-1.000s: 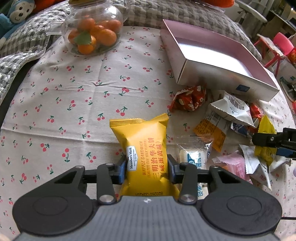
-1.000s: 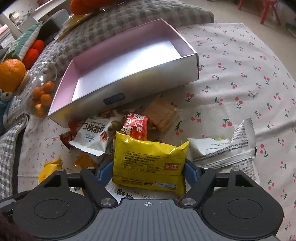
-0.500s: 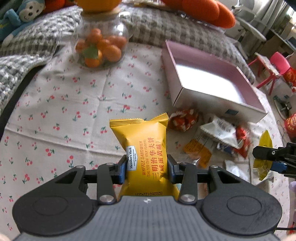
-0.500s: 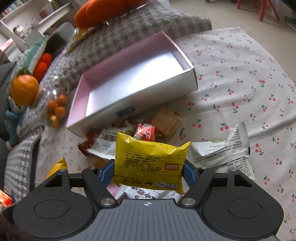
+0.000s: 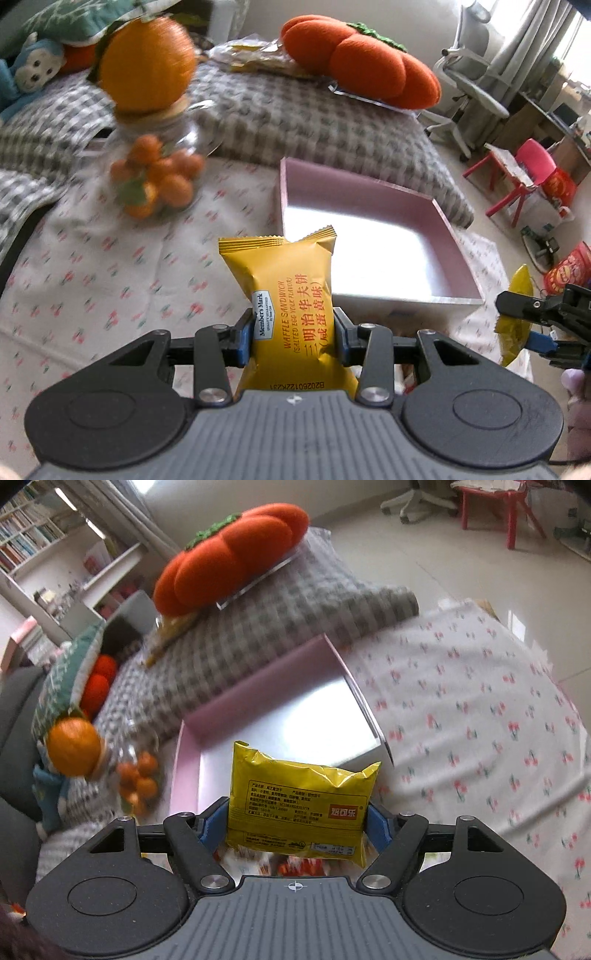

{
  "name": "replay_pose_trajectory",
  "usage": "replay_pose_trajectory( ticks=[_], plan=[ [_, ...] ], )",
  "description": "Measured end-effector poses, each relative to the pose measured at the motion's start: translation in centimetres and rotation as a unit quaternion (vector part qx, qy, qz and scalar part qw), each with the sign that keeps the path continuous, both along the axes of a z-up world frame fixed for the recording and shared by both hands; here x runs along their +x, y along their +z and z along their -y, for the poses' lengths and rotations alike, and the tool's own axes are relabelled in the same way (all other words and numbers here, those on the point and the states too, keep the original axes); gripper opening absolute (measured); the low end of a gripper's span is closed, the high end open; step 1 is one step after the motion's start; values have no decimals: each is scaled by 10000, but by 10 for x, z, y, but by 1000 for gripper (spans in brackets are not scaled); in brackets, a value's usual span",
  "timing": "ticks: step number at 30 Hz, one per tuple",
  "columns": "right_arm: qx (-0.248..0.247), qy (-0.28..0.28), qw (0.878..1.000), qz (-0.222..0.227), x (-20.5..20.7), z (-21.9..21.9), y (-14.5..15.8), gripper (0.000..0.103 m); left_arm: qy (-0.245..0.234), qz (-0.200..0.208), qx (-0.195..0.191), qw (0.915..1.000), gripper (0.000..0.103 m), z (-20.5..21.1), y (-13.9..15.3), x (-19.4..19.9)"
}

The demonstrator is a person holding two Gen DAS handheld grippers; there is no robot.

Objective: Organize snacks
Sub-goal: 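Carry both yellow packs into the pink-lined box and open both tools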

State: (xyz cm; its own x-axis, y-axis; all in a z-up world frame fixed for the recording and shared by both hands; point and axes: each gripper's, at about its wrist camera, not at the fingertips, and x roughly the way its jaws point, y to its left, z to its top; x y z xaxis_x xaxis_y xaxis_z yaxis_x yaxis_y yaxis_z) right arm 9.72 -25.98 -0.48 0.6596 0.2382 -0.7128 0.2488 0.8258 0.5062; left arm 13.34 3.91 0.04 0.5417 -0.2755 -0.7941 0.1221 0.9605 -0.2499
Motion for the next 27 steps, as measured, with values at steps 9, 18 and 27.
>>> replay_pose_trajectory(
  ticks=[9,18,27],
  plan=[
    [132,-27,9998,146,49,10,-14,75,-386,137,-12,9992,38,42,-9,49],
    [128,-28,9999,99,86,11,-37,76,-506,330,400,9974,38,57,-40,83],
    [195,-82,9998,-22,97,16,-56,79,-555,788,572,9937,71,64,-44,82]
  ],
)
